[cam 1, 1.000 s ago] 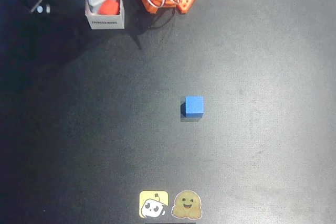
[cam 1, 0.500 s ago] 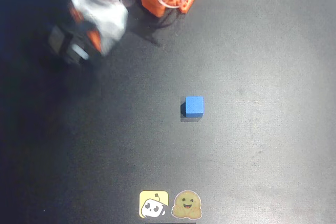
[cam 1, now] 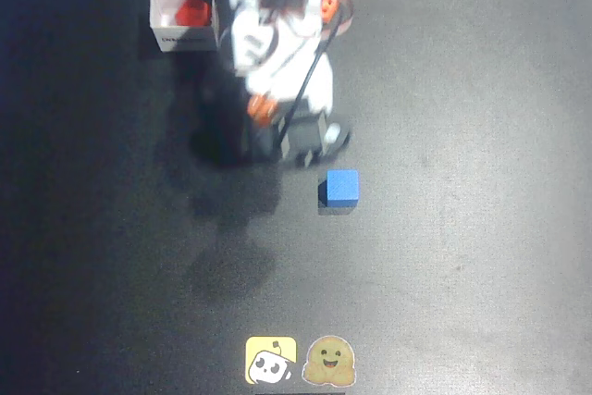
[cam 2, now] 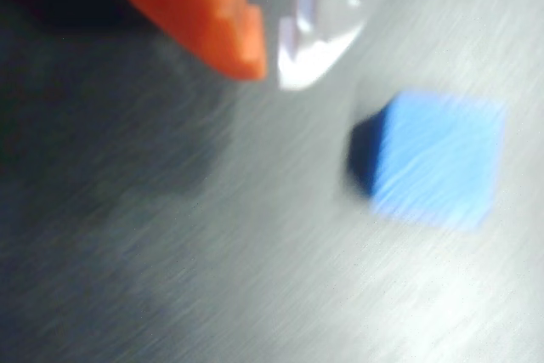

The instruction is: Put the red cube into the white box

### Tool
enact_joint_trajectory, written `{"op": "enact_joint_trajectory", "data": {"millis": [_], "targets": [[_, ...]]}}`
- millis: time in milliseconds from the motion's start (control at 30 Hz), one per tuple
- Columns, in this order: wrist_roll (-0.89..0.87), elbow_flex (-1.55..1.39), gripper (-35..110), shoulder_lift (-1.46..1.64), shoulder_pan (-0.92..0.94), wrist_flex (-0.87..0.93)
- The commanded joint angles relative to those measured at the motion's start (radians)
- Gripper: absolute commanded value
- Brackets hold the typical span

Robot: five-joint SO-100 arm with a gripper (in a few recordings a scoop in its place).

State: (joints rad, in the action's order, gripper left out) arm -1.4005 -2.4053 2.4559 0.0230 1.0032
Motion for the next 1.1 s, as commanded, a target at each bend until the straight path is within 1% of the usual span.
{"op": "enact_joint_trajectory", "data": {"millis": [0,167,333,500,700,833,1067], "targets": [[0.005,-0.130,0,0.219,-0.008,0.038],[0.009,-0.268,0,0.411,-0.012,0.114],[0.005,-0.476,0,0.741,-0.014,0.218],[-0.031,-0.548,0,0.741,-0.006,0.213],[-0.078,-0.549,0,0.741,0.002,0.282],[-0.167,-0.549,0,0.716,0.028,0.331],[-0.167,-0.549,0,0.716,0.025,0.331]]}}
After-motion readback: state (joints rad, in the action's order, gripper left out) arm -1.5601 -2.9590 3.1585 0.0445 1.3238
